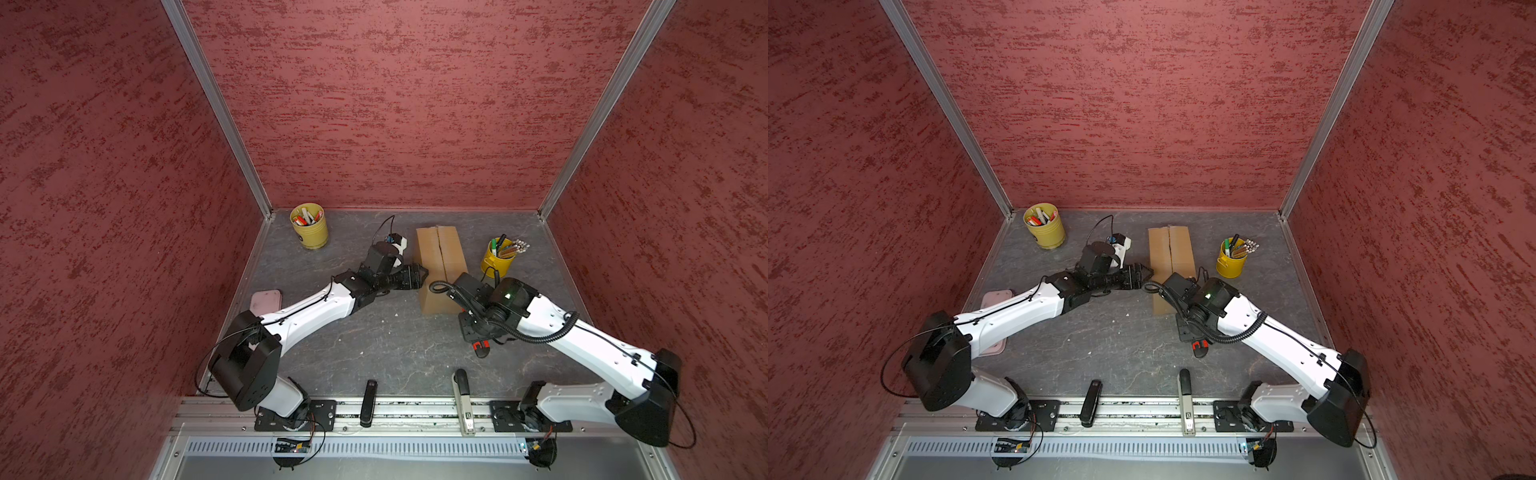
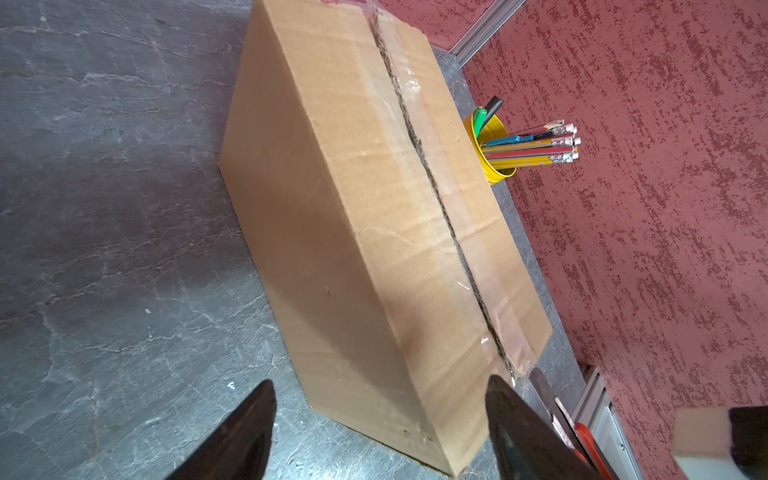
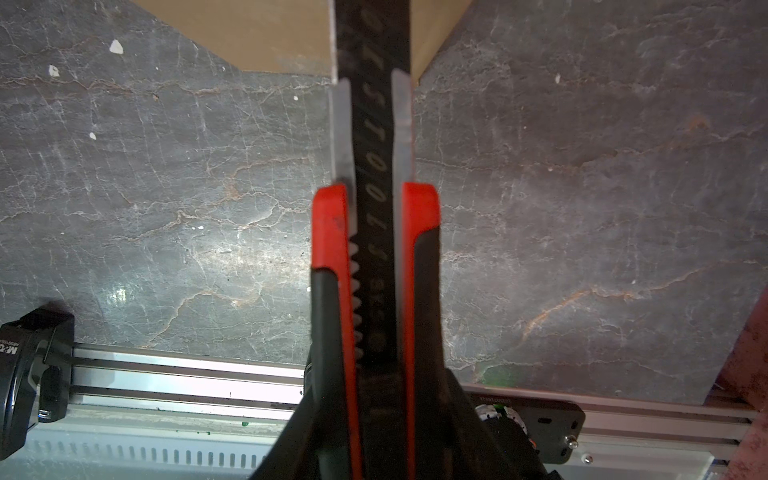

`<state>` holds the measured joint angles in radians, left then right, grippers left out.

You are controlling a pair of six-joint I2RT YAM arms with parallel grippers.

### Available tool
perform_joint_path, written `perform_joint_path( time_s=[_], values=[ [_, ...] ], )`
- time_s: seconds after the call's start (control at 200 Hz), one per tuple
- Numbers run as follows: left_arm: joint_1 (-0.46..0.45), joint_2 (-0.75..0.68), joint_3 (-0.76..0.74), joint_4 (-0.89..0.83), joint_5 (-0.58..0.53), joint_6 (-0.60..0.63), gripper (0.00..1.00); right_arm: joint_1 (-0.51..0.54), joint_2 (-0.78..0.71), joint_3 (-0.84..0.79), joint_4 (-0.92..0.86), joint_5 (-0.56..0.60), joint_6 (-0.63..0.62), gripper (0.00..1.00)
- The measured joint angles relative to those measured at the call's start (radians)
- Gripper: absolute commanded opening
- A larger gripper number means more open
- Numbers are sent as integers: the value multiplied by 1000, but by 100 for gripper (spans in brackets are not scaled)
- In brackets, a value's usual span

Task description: Unpack the express box

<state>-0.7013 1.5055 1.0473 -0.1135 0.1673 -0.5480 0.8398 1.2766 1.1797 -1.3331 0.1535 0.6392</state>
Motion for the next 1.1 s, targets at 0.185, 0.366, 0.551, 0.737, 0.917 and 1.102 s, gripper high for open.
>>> perform_joint_path(
  time_s=[0.185, 0.366, 0.551, 0.737, 0.917, 1.102],
  values=[
    [0, 2, 0, 0, 0, 0, 79, 0, 3, 1, 0, 0, -2, 0],
    [0, 2, 0, 0, 0, 0, 79, -1, 13, 5, 0, 0, -8, 0],
    [0, 11, 0, 0, 0, 0, 79, -5, 32, 9, 0, 0, -18, 0],
    [-8, 22, 0, 1, 0, 0, 79, -7, 42, 26, -1, 0, -26, 0],
    [-23, 34, 0, 2, 0, 0, 81, -11, 56, 42, -2, 0, -31, 0],
    [-34, 44, 0, 8, 0, 0, 82, -12, 70, 60, -3, 0, -37, 0]
  ],
)
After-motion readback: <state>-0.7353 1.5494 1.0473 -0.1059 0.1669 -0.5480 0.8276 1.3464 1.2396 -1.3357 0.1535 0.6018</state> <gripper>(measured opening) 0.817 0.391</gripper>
